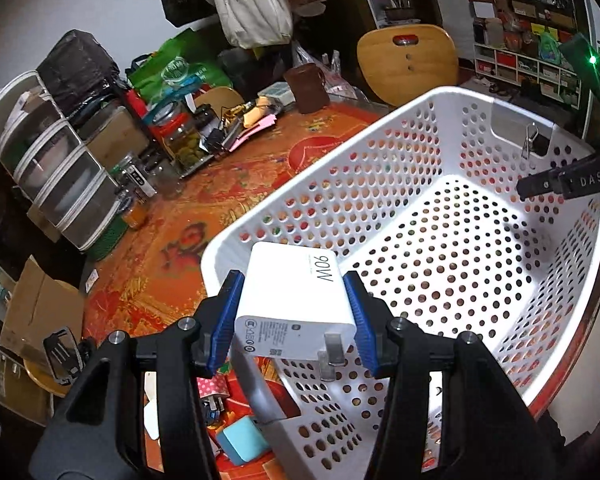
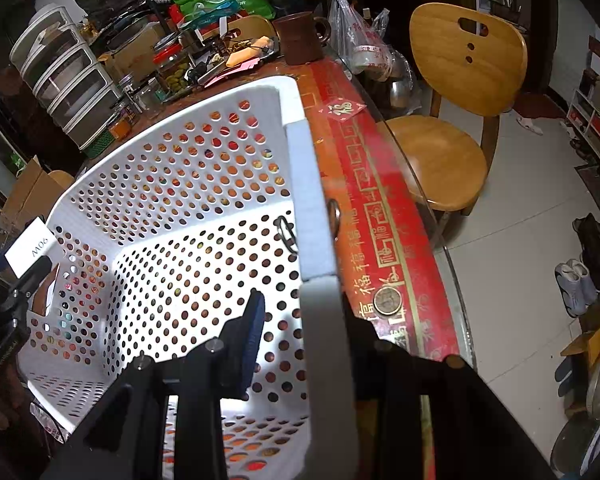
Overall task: Organize rigid objects
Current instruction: 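Carry the large white adapter into the basket and open the left gripper, then grasp a square white adapter from the cluster with the left gripper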
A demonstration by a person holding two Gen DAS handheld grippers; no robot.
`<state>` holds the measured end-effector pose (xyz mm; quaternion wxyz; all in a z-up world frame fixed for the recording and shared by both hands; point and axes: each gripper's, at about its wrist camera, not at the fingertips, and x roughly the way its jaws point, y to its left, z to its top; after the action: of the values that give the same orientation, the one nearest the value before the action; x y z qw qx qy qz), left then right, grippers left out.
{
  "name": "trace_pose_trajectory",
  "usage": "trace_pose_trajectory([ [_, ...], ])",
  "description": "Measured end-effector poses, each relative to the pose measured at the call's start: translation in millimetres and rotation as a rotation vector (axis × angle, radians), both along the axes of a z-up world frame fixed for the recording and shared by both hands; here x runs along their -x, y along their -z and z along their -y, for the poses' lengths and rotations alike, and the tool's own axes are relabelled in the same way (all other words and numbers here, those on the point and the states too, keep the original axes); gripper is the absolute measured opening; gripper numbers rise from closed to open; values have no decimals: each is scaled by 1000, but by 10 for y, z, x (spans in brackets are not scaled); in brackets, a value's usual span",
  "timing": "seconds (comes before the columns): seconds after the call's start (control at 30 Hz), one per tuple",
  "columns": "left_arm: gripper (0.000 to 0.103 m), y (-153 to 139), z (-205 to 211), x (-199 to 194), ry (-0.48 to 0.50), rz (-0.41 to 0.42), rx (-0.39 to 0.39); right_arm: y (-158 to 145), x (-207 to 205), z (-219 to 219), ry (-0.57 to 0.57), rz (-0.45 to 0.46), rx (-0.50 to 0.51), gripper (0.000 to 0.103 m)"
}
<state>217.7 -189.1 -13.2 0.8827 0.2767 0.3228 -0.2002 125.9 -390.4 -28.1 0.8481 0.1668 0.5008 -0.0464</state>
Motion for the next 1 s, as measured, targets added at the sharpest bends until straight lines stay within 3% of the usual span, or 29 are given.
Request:
trace_pose_trajectory([
  [0.2, 51, 81, -7, -25, 32, -36, 26, 0, -4, 1, 0, -1, 1, 33],
  [0.27, 71, 37, -27, 29, 40, -5, 35, 0, -4, 1, 1, -1, 0, 33],
  [0.3, 88, 6, -40, 67, 49, 11, 44, 0, 0, 1, 2, -2, -1, 33],
  [0.33, 98, -46, -72, 130, 56, 42, 60, 0, 3, -3, 1, -2, -1, 33],
  [0.53, 100, -354, -421, 317, 24, 109, 144, 0, -2, 14, 5, -6, 0, 33],
  [0.63, 102, -482, -786, 300, -36, 125, 177, -3, 2, 13, 4, -6, 0, 33],
  [0.77, 102, -562, -1400, 251, -167, 192, 165, -5, 0, 23, 3, -9, 5, 33],
  [0.87, 102, -371, -1921, -54, -275, 117, 150, -6, -3, 22, 4, -9, 5, 33],
  [1.0, 102, 197, -2413, -525, -380, -45, 126, -2, -1, 23, 7, -8, 5, 33],
])
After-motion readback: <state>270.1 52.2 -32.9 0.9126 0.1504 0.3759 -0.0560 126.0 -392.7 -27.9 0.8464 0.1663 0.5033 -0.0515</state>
